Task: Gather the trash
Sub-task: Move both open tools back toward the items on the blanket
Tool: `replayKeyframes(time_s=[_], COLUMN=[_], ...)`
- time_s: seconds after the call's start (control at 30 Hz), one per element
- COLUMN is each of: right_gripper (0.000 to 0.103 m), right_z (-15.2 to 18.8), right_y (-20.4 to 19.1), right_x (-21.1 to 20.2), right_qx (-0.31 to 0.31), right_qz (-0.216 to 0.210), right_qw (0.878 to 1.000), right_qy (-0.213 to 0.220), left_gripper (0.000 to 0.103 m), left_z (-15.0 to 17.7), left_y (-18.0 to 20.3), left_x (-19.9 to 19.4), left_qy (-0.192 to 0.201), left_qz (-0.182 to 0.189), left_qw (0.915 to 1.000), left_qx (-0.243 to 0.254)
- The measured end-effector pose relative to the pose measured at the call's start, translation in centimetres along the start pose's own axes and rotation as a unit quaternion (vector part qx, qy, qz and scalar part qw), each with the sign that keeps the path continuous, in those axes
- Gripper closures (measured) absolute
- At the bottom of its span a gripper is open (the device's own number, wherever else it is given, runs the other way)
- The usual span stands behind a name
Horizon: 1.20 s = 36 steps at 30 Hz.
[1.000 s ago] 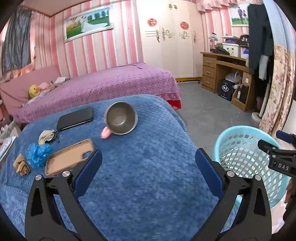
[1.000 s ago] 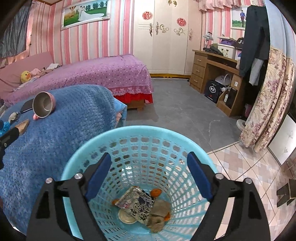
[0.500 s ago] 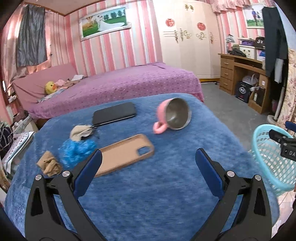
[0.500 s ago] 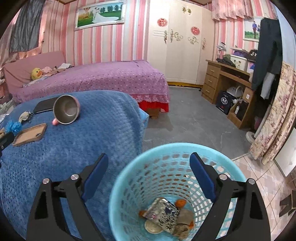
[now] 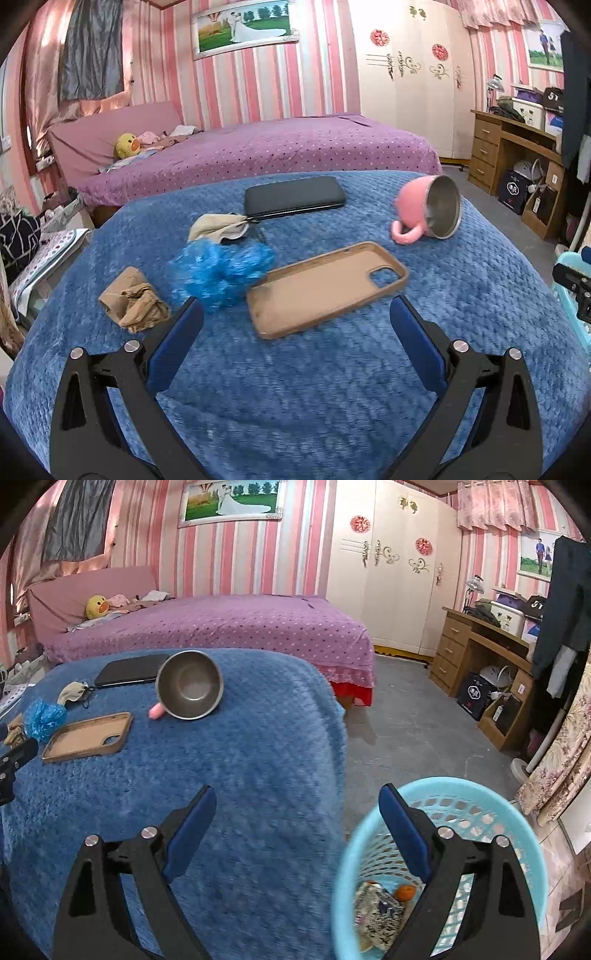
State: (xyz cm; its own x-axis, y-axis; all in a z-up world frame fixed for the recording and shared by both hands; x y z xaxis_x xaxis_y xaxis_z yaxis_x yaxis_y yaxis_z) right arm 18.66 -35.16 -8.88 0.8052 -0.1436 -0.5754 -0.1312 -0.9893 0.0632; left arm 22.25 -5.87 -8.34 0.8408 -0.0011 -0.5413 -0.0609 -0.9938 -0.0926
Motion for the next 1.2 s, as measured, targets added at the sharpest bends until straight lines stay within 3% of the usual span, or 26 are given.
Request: replayKeyframes(time_s=[0.6, 1.0, 1.1, 1.2], right_gripper=[0.015, 0.015, 0.015, 0.015], right_z=[-0.8, -0.8, -0.8, -0.8], right_y=[-7.3, -10.8, -11.6, -12.5], right_x=[1.3, 2.0, 2.3, 2.6], right_qx=[-0.018, -0.039, -0.039, -0.046], right_qz=[-0.034, -0.048, -0.049, -0.052], right_qw=[0.999, 0.998, 0.998, 0.997], right_qy=[-0.004, -0.01, -0.011, -0.013], left_gripper=[0.006, 0.006, 0.011, 0.027], left_z=[1.6, 2.8, 3.0, 3.2], left_y=[-8.7, -12.8, -13.3, -13.5], left_x=[1.6, 2.6, 2.8, 3.1], left_qy=[-0.033, -0.051, -0.055, -0.061], left_qz=[-0.031, -0.046, -0.049, -0.039], left_qw=[0.9969, 0.9947, 0.9947, 0.9949], left_qx=[-0.064, -0.077, -0.072, -0.07])
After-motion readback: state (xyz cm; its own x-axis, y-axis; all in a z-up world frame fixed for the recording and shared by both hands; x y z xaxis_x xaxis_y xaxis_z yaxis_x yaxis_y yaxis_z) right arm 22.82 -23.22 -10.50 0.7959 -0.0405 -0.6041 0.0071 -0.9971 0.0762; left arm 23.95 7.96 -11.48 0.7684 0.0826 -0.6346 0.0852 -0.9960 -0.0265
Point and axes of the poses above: each gripper's, at about its wrist camera, not at the fingertips, and x roughly the way its jaws point, y to its right, z to its underside, the point moved 10 cm from there along x, roughly the way its jaws point, and after that the axes turned 1 degree about -z, right-handed, at the moved point
